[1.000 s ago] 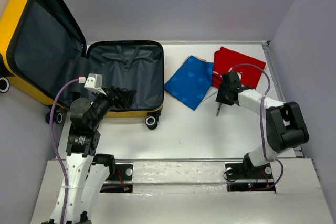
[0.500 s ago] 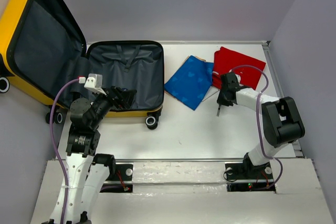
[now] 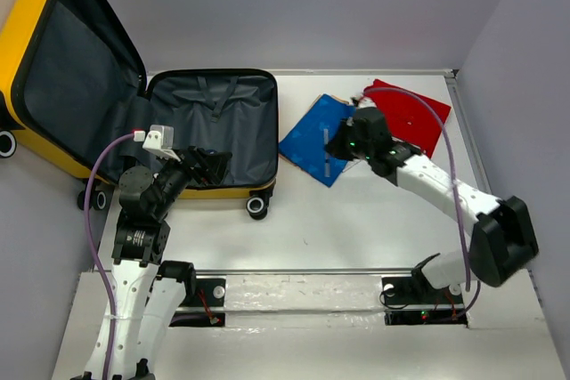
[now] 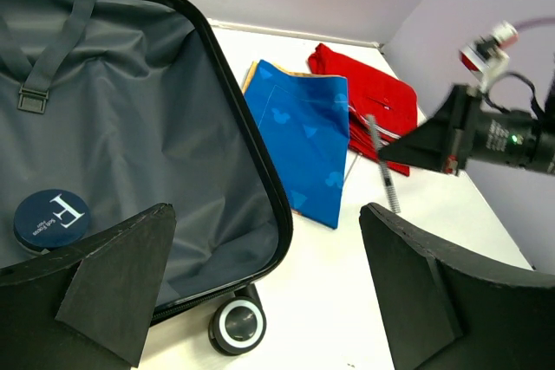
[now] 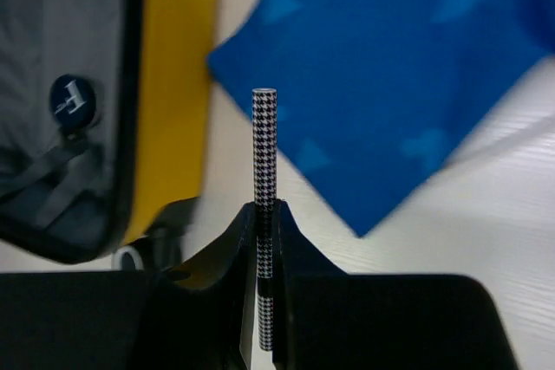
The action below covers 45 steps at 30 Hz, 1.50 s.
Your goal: Pack the luggage
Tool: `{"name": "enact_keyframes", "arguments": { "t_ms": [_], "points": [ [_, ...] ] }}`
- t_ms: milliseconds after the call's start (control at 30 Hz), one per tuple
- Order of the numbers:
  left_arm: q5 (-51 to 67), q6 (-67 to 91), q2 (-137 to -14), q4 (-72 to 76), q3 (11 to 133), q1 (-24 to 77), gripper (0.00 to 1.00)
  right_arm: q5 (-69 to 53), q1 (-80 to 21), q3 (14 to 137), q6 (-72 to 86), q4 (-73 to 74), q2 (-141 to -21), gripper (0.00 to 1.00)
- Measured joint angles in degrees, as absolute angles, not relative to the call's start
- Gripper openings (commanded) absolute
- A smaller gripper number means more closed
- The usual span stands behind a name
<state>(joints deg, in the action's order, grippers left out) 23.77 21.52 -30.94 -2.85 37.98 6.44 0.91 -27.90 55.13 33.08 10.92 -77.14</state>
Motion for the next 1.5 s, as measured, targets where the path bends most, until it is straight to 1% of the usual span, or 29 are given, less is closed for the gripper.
{"name": "enact_keyframes", "arguments": {
  "t_ms": [100,133,167,200,233,267,300,333,400,500,533,600,633,667,733,767,800,833,867,900,1033,1233,1300,1433,1467,1500],
  "points": [
    [23.77,21.52,-30.94,-2.85,37.98,6.42,0.99,-2.15,-35.22,66.15,34.20,9.17,-86.50,0.08],
    [23.75,21.52,-30.89,-2.90,37.98,6.44,0.99,-3.07,-37.67,71.29,34.76,8.54,-90.70,0.28],
    [23.77,21.52,-30.89,-2.87,37.98,6.44,0.99,-4.10,-39.81,77.45,34.96,7.55,-95.59,0.44],
    [23.75,21.52,-30.85,-2.87,37.98,6.44,0.99,-4.91,-41.32,81.80,35.42,6.37,-99.44,0.57],
    [23.75,21.52,-30.83,-2.87,37.98,6.44,0.99,-5.80,-42.85,86.80,35.86,5.21,-103.53,0.73],
    [23.73,21.50,-30.83,-2.90,37.98,6.44,0.99,-6.68,-44.03,90.11,35.86,4.75,-106.30,0.78],
    [23.70,21.50,-30.83,-2.90,37.98,6.44,0.99,-7.55,-44.73,91.50,36.38,4.27,-107.74,0.79],
    [23.70,21.50,-30.83,-2.92,37.98,6.46,0.99,-8.19,-45.43,92.33,36.25,3.90,-108.88,0.79],
    [23.68,21.50,-30.83,-2.92,37.98,6.66,0.99,-7.94,-45.82,91.72,35.97,4.29,-108.81,0.75],
    [23.70,21.50,-30.72,-2.94,37.98,6.79,0.99,-6.61,-44.31,84.71,35.79,3.53,-104.14,0.60],
    [23.68,21.50,-30.63,-2.92,37.98,6.81,0.99,-6.04,-43.00,80.93,35.79,3.46,-101.43,0.48],
    [23.70,21.50,-30.48,-2.90,37.98,6.81,0.99,-4.64,-39.22,72.53,35.81,3.18,-95.77,0.36],
    [23.70,21.50,-30.46,-2.90,37.98,6.81,0.99,-3.51,-36.51,68.38,36.07,3.11,-92.86,0.31],
    [23.68,21.50,-30.46,-2.92,37.98,6.81,0.99,-2.31,-33.43,64.23,36.36,3.22,-90.39,0.30],
    [23.68,21.52,-30.46,-2.90,37.98,6.81,0.99,0.27,-27.11,58.46,36.27,4.01,-87.31,0.32],
    [23.70,21.52,-30.46,-2.90,37.98,6.81,0.99,2.61,-23.62,56.18,35.97,4.71,-86.76,0.37],
    [23.70,21.50,-30.46,-2.90,37.98,6.81,0.99,4.45,-21.47,55.09,35.62,5.85,-86.83,0.50],
    [23.70,21.52,-30.46,-2.90,37.98,6.81,0.99,6.70,-19.84,54.43,34.98,7.55,-87.35,0.56],
    [23.70,21.52,-30.46,-2.90,37.98,6.81,0.99,7.70,-19.31,54.35,34.68,8.43,-87.83,0.62],
    [23.70,21.52,-30.46,-2.90,37.98,6.81,0.99,10.11,-18.76,54.37,33.74,10.07,-89.21,0.63],
    [23.70,21.50,-30.46,-2.90,37.98,6.81,0.99,12.93,-18.81,56.62,31.88,12.40,-93.08,0.60],
    [23.70,21.50,-30.48,-2.90,37.98,6.81,0.99,14.96,-18.76,60.42,31.16,13.72,-100.36,0.53],
    [23.70,21.50,-30.48,-2.92,37.98,6.81,0.99,15.38,-18.76,61.12,31.07,14.13,-101.91,0.49],
    [23.70,21.50,-30.48,-2.92,37.98,6.81,0.99,15.92,-18.76,61.45,30.85,14.92,-102.91,0.45],
    [23.70,21.50,-30.46,-2.92,37.98,6.81,0.99,15.94,-18.76,61.49,30.81,15.00,-103.02,0.41],
    [23.70,21.52,-30.46,-2.90,37.98,6.81,0.99,16.10,-18.76,61.65,30.65,15.07,-103.22,0.30]
  ]
}}
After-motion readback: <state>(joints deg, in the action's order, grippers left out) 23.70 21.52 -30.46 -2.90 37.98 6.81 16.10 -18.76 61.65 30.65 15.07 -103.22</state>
